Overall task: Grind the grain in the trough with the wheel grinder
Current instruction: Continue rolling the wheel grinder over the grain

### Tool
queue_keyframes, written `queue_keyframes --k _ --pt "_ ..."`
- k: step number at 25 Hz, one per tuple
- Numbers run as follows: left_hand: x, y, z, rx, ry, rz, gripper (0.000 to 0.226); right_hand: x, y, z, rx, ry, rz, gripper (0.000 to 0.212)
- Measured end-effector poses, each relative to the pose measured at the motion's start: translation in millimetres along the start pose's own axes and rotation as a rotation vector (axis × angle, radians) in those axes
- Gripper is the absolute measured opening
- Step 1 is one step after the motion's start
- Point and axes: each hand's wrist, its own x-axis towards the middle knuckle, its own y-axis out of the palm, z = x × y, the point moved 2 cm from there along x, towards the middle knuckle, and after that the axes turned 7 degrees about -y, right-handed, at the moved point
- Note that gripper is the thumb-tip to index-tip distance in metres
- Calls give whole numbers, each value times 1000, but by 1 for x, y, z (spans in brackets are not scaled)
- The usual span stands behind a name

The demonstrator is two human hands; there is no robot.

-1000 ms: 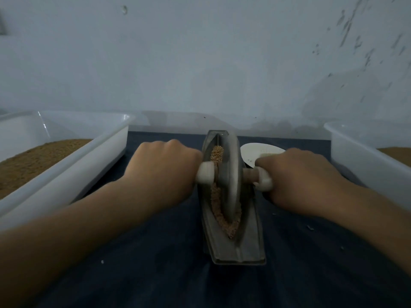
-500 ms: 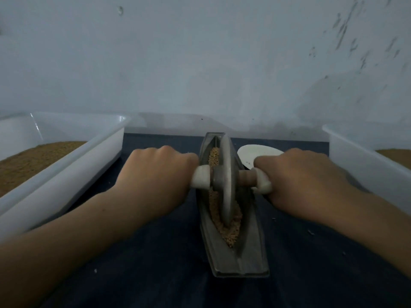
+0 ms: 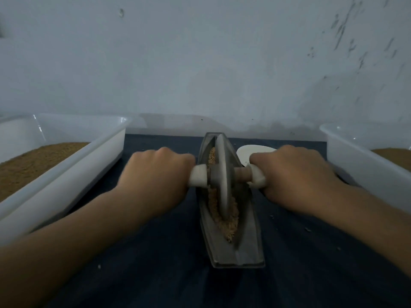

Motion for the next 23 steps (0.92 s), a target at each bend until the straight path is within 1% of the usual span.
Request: queue_keyframes --k 1,2,3,4,5,6,7,9,10,11,12,14,15,16,17,18,20,21,22,23 --pt "-5 -2 4 -18 20 -63 36 -5 -3 -1 -21 -11 -76 39" --pt "-1 2 5 -31 4 -50 40 -1 -1 -3 -27 -8 -72 41" --pt "4 6 3 -15 -37 -8 40 6 4 -1 -38 20 -31 40" --pt "10 11 -2 42 -98 47 36 17 12 1 -40 74 49 37" --pt "23 15 -7 50 -161 66 27 31 18 2 13 141 100 30" --pt "38 15 -11 62 -210 97 16 43 23 2 69 211 161 22" --pt "51 13 -14 49 -219 132 4 51 27 1 126 265 215 16" --pt "58 8 -15 40 -181 189 8 46 26 -2 207 285 288 15" --pt "49 2 -13 59 -132 172 6 33 20 -3 209 240 258 19" --pt "35 -4 -11 60 -83 113 10 15 14 -3 168 174 167 24" --pt "18 -10 -10 60 -34 43 20 -3 7 0 106 109 67 29" --pt "-7 -25 -9 14 35 -96 35 -29 -3 6 45 55 -104 29" --pt "-4 -22 -6 -1 28 -95 37 -30 0 2 51 55 -127 27" --pt "2 -17 -5 3 5 -41 36 -23 4 1 47 77 -117 26" --pt "10 -11 -7 68 -41 23 32 -10 10 2 25 109 -75 24" --pt "21 -2 -11 131 -92 70 26 6 20 3 8 156 1 22" --pt "51 8 -16 142 -154 112 6 35 32 -1 148 286 182 10" --pt "65 10 -18 145 -148 141 5 42 39 -4 234 341 254 8" --pt "73 9 -19 147 -127 164 9 43 44 -8 274 352 288 9" --pt "72 7 -18 134 -94 168 9 37 41 -10 293 324 296 10"
